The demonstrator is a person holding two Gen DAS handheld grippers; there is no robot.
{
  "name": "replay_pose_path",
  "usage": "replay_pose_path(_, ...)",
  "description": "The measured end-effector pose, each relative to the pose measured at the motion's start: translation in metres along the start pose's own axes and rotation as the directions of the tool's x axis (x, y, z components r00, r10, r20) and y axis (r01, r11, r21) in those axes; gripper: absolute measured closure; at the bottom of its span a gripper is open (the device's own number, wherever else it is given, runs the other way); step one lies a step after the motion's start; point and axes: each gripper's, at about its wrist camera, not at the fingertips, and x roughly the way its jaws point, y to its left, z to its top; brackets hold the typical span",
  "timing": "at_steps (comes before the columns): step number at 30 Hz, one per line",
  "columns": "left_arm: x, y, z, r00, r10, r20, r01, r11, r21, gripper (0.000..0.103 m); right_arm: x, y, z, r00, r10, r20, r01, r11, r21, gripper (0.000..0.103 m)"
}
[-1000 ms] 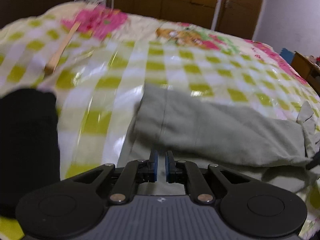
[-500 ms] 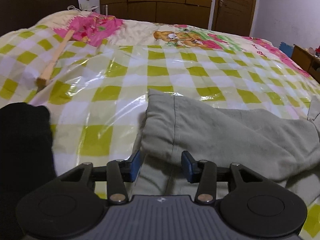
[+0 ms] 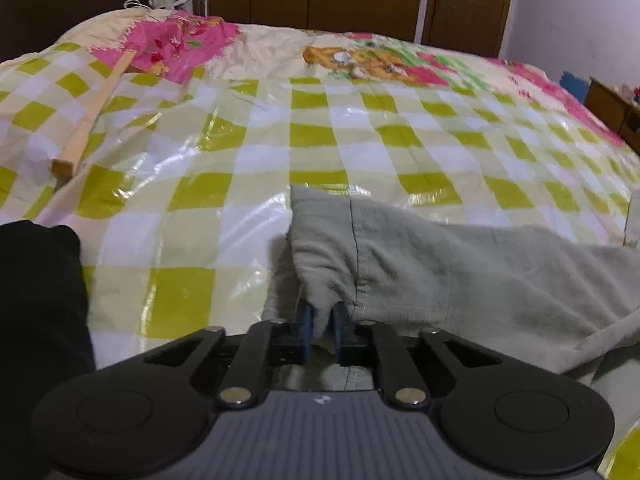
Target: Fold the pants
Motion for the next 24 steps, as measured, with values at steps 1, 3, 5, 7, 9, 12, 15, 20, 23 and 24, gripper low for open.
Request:
replay_pose_path(1, -0.007, 0.002, 0.002, 1.000, -0.004, 0.010, 0.004, 1.000, -0.006, 0.083, -0.003, 0.000, 0.001, 1.000, 0.000, 0.008, 0.000, 1.000, 0.004, 0.099)
replay_pose_path(3, -0.022, 0.003, 0.007, 1.000, -0.005, 0.030, 0.005, 1.000, -0.004, 0.085, -0.010, 0.000, 0.003, 1.000, 0.003, 0.025, -0.003, 1.000, 0.006, 0.100)
replay_pose_path(5, -0.038, 0.004, 0.009, 0.999, -0.011, 0.043, 0.011, 1.000, -0.002, 0.085, -0.018, 0.003, 0.006, 0.999, 0.009, 0.041, -0.009, 1.000, -0.003, 0.100)
replay_pose_path(7, -0.053, 0.002, 0.007, 0.999, -0.005, 0.048, 0.005, 1.000, 0.010, 0.085, -0.030, 0.007, 0.010, 0.998, 0.026, 0.064, -0.026, 1.000, 0.005, 0.100)
replay_pose_path(9, -0.066, 0.001, 0.000, 0.999, -0.004, 0.047, 0.003, 1.000, 0.011, 0.085, -0.042, 0.014, 0.012, 0.996, 0.036, 0.081, -0.036, 0.999, -0.004, 0.100)
replay_pose_path(12, -0.079, 0.006, -0.013, 0.999, 0.008, 0.042, -0.007, 1.000, -0.019, 0.085, -0.048, 0.024, 0.010, 0.995, 0.068, 0.074, -0.069, 0.998, 0.000, 0.100)
replay_pose_path(15, -0.079, 0.012, -0.025, 0.999, 0.017, 0.029, -0.015, 0.999, -0.050, 0.085, -0.041, 0.029, 0.003, 0.995, 0.088, 0.043, -0.088, 0.996, 0.007, 0.100)
replay_pose_path(20, -0.058, 0.000, -0.037, 1.000, -0.021, -0.013, 0.021, 1.000, 0.013, 0.081, -0.016, 0.035, -0.002, 0.996, -0.077, -0.041, 0.072, 0.989, -0.127, 0.084)
replay_pose_path(23, -0.053, -0.004, -0.041, 0.999, -0.031, -0.011, 0.031, 0.999, 0.031, 0.075, -0.011, 0.040, -0.004, 0.986, -0.157, -0.064, 0.140, 0.968, -0.208, 0.075)
replay_pose_path(24, -0.051, -0.005, -0.043, 1.000, -0.022, -0.013, 0.023, 0.999, 0.050, 0.074, -0.014, 0.044, -0.002, 0.984, -0.164, -0.066, 0.146, 0.965, -0.218, 0.075)
